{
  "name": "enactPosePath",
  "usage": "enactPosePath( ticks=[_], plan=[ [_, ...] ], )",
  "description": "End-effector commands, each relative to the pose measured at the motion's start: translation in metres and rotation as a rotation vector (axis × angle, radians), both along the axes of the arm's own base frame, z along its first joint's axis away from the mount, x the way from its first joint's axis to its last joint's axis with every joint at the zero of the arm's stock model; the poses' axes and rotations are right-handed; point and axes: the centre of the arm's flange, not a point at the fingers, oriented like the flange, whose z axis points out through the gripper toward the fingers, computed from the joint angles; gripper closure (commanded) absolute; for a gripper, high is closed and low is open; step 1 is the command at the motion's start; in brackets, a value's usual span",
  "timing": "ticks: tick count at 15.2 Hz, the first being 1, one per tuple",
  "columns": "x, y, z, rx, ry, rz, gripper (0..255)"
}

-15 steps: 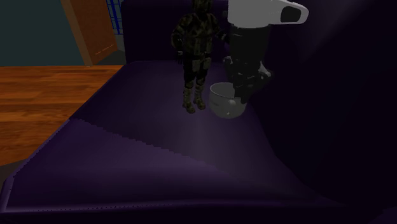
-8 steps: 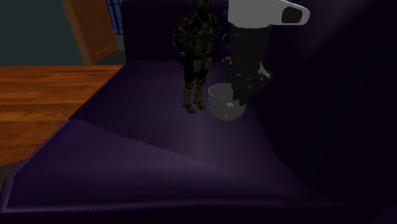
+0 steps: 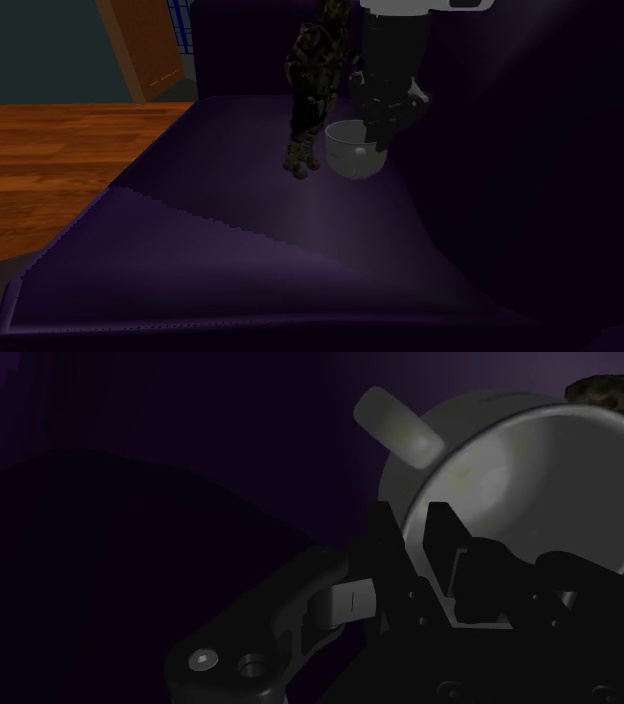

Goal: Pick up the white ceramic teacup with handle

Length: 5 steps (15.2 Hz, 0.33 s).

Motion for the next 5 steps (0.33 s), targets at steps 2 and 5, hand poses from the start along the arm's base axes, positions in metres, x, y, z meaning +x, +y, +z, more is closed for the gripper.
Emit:
enactPosePath(
  ticks=[2, 5],
  plan=[
    [-0.001, 0.001, 0.017, 0.0, 0.0, 0.0, 255],
    [-0.001, 0.001, 0.023, 0.0, 0.0, 0.0, 255]
  ],
)
